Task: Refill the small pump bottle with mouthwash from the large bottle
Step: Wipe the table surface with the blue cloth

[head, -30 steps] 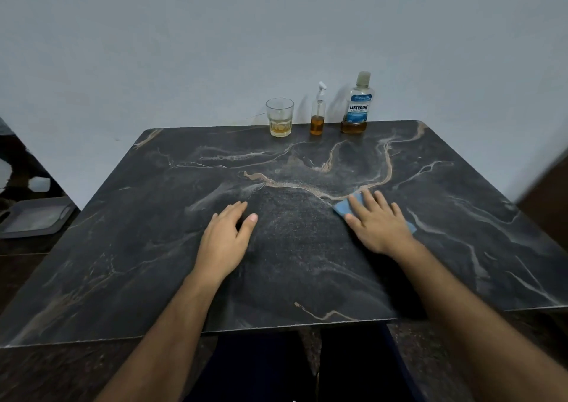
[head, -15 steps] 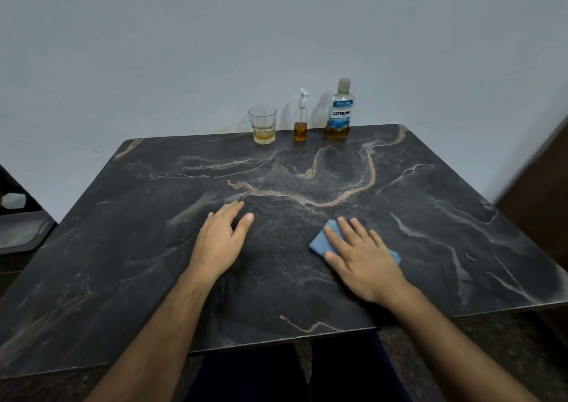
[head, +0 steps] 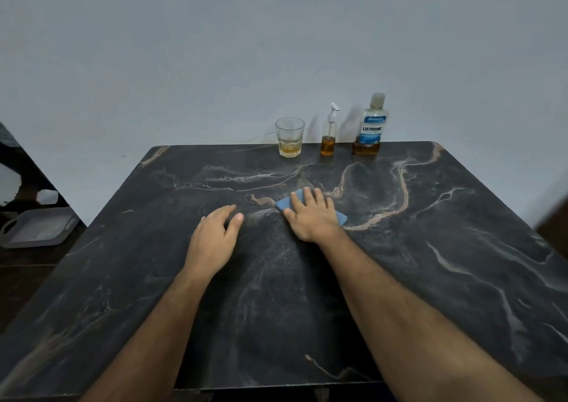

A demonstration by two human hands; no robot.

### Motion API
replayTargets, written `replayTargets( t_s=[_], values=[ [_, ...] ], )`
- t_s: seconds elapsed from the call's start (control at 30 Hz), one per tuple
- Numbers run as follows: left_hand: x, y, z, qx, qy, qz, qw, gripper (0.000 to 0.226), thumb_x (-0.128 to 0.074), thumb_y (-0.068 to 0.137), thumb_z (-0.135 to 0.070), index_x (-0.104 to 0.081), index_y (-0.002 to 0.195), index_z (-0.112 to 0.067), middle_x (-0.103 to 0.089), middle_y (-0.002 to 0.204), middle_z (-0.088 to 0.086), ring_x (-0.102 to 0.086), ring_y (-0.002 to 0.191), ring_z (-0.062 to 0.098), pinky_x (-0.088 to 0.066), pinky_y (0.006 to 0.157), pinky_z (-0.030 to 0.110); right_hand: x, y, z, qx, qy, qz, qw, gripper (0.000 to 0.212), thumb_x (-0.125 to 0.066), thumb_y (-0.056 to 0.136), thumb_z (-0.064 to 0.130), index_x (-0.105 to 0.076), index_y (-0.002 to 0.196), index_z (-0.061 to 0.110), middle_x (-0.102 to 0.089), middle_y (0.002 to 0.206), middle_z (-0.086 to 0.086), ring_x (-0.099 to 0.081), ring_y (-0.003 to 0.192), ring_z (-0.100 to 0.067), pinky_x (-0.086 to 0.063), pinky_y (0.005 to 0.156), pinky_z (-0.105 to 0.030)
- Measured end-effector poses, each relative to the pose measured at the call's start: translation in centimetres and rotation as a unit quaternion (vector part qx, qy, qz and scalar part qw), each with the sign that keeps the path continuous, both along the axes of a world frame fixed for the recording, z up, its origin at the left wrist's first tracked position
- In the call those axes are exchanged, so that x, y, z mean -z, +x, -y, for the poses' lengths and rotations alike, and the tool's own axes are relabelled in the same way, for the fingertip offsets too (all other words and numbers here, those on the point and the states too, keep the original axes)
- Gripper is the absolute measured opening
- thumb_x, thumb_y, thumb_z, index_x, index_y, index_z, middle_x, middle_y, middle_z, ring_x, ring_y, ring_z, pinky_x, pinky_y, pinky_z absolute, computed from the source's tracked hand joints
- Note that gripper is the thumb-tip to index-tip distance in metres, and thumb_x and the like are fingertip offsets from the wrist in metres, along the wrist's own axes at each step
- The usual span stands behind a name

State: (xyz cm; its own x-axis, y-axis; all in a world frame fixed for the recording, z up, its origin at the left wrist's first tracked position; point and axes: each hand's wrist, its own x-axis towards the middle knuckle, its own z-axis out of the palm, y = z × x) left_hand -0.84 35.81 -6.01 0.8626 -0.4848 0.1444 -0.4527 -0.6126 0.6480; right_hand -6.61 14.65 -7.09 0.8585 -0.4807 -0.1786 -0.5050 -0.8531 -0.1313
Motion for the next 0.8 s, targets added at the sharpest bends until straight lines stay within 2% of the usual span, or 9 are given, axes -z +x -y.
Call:
replayTargets(
  t_s=[0.23, 0.37, 0.47, 0.53, 0.6, 0.67, 0.7, 0.73, 0.8],
  values=[
    [-0.3, 0.2, -1.4, -0.064, -0.025, 0.03, 0.997, 0.034, -0.047, 0.102, -0.03, -0.066, 0.124, -0.011, -0.067, 0.124, 0.008, -0.059, 0.118, 0.027, -0.043, 0.097, 0.039, 0.3, 0.3, -8.9, -0.161, -0.002, 0.014, 0.987, 0.071, -0.027, 0.098, 0.062, -0.011, 0.158, 0.027, 0.002, 0.167, -0.007, 0.007, 0.153, -0.027, 0.001, 0.123, -0.05],
    [-0.2, -0.4, -2.4, -0.072, -0.057, 0.046, 0.995, 0.031, -0.046, 0.101, -0.033, -0.07, 0.109, -0.015, -0.07, 0.101, 0.004, -0.063, 0.099, 0.025, -0.044, 0.078, 0.035, 0.0, -4.4, -11.8, -0.249, 0.023, 0.05, 0.967, 0.059, -0.035, 0.102, 0.048, -0.024, 0.155, 0.026, -0.01, 0.166, -0.007, -0.005, 0.153, -0.027, -0.006, 0.122, -0.048],
    [-0.6, -1.3, -2.6, -0.08, -0.085, 0.037, 0.993, 0.033, -0.045, 0.102, -0.036, -0.07, 0.099, -0.015, -0.068, 0.085, 0.002, -0.061, 0.085, 0.021, -0.041, 0.073, 0.034, -0.3, -8.7, -12.3, -0.288, 0.052, 0.063, 0.954, 0.05, -0.034, 0.105, 0.042, -0.033, 0.153, 0.028, -0.016, 0.166, -0.004, -0.007, 0.153, -0.024, -0.005, 0.122, -0.047],
    [-1.0, -2.1, -2.4, -0.087, -0.105, 0.017, 0.991, 0.039, -0.043, 0.102, -0.038, -0.069, 0.091, -0.011, -0.068, 0.079, 0.004, -0.061, 0.078, 0.021, -0.045, 0.072, 0.038, -0.5, -11.0, -11.8, -0.277, 0.111, 0.062, 0.952, 0.047, -0.034, 0.106, 0.04, -0.037, 0.151, 0.028, -0.02, 0.165, 0.001, -0.007, 0.153, -0.018, -0.003, 0.122, -0.044],
    [-1.2, -2.9, -2.1, -0.09, -0.128, -0.018, 0.987, 0.041, -0.043, 0.101, -0.043, -0.07, 0.087, -0.015, -0.07, 0.077, -0.001, -0.065, 0.078, 0.021, -0.049, 0.077, 0.039, -0.5, -12.4, -10.6, -0.235, 0.217, 0.099, 0.942, 0.047, -0.036, 0.105, 0.04, -0.041, 0.15, 0.026, -0.031, 0.161, 0.003, -0.018, 0.15, -0.012, -0.008, 0.124, -0.042],
    [-1.3, -3.8, -1.5, -0.083, -0.146, -0.055, 0.984, 0.041, -0.045, 0.1, -0.046, -0.071, 0.081, -0.021, -0.069, 0.071, -0.006, -0.065, 0.073, 0.017, -0.05, 0.076, 0.036, -1.1, -13.4, -9.3, -0.15, 0.372, 0.2, 0.894, 0.046, -0.044, 0.101, 0.044, -0.056, 0.139, 0.021, -0.058, 0.14, 0.008, -0.047, 0.134, -0.006, -0.031, 0.117, -0.038],
    [-1.3, -4.4, -1.1, -0.074, -0.156, -0.075, 0.982, 0.042, -0.046, 0.1, -0.047, -0.07, 0.077, -0.021, -0.068, 0.065, -0.006, -0.063, 0.067, 0.015, -0.05, 0.073, 0.035, -1.4, -13.7, -8.6, -0.105, 0.429, 0.256, 0.86, 0.04, -0.046, 0.1, 0.044, -0.064, 0.127, 0.021, -0.068, 0.122, 0.014, -0.058, 0.117, -0.001, -0.041, 0.107, -0.032],
    [-1.3, -5.0, -0.6, -0.056, -0.169, -0.098, 0.979, 0.044, -0.047, 0.099, -0.047, -0.069, 0.073, -0.02, -0.066, 0.06, -0.005, -0.061, 0.06, 0.014, -0.049, 0.068, 0.034, -1.9, -13.9, -7.9, -0.063, 0.465, 0.299, 0.831, 0.031, -0.047, 0.101, 0.039, -0.067, 0.117, 0.021, -0.072, 0.108, 0.016, -0.062, 0.103, 0.003, -0.045, 0.096, -0.025],
    [-1.8, -6.6, 0.5, -0.005, -0.196, -0.152, 0.969, 0.047, -0.048, 0.099, -0.048, -0.066, 0.07, -0.017, -0.065, 0.056, -0.003, -0.058, 0.051, 0.013, -0.045, 0.057, 0.03, -3.4, -13.9, -7.2, -0.001, 0.498, 0.356, 0.791, 0.025, -0.045, 0.105, 0.03, -0.067, 0.113, 0.022, -0.074, 0.106, 0.01, -0.064, 0.099, -0.001, -0.047, 0.09, -0.023]
  ],
)
